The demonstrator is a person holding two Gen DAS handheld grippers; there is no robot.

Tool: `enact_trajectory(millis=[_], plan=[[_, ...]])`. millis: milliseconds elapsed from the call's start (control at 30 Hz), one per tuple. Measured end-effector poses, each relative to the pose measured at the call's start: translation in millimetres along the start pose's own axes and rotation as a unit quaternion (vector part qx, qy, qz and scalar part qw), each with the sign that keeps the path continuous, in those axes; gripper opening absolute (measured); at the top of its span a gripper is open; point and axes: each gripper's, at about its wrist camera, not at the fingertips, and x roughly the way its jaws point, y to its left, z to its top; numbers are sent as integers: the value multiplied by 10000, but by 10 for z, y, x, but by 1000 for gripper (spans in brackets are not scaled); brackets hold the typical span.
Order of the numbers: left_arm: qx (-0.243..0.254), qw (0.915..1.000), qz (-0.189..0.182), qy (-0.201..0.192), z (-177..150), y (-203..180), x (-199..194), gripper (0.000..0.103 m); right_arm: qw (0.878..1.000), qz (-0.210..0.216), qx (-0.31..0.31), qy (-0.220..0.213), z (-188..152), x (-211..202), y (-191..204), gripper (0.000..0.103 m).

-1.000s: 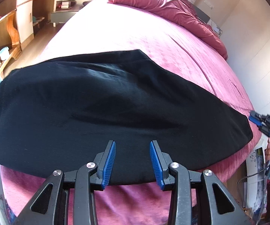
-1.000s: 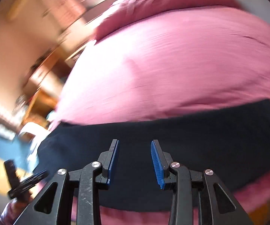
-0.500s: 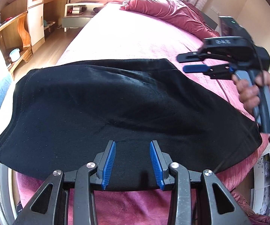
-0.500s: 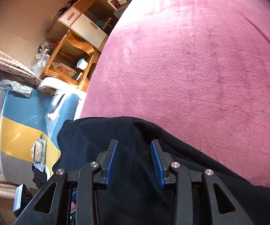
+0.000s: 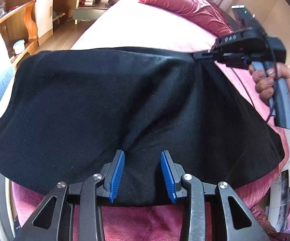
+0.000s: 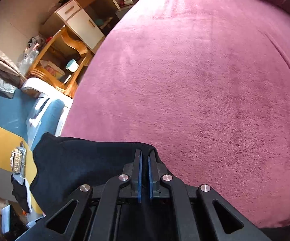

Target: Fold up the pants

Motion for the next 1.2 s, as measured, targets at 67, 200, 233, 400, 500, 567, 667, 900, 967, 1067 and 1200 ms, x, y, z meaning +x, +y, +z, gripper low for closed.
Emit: enact_trajectory(millis=[67, 200, 233, 400, 500, 567, 667, 900, 967, 1067, 1200], plan=[[1, 10000, -2, 27, 4, 13, -11, 38, 9996, -224, -145, 64, -27, 139, 60, 4], [-185, 9998, -82, -15, 18, 80, -158, 42, 9991, -355, -223, 21, -15, 124, 136, 6], [-295, 9995, -56, -83, 19, 127, -235, 47, 9989, -400, -262, 12, -12, 93, 153, 10], [-1513, 9858, 172, -703, 4, 797, -802, 49, 9967, -514, -296, -562, -129, -309, 288, 51], [-2411, 9646, 460, -961, -89, 1354, -1103, 49, 9951, -325, -332, -878, -325, -561, 415, 52], [-2927, 9497, 438, -1026, -178, 1686, -1215, 47, 9943, -210, -415, -963, -517, -654, 520, 53], [-3548, 9290, 62, -1050, -290, 2020, -1281, 47, 9934, -211, -573, -966, -829, -692, 659, 53], [-3631, 9290, -57, -706, -222, 2165, -1018, 43, 9961, -174, -498, -701, -1399, -565, 734, 54], [-3532, 9334, -12, -632, -192, 2091, -908, 32, 9968, -189, -456, -627, -1486, -523, 718, 54], [-3405, 9381, 69, -636, -139, 1945, -801, 11, 9973, -206, -341, -612, -1571, -519, 661, 54], [-3067, 9469, 414, -876, -18, 1855, -924, 8, 9979, -198, -198, -588, -1703, -532, 593, 54]])
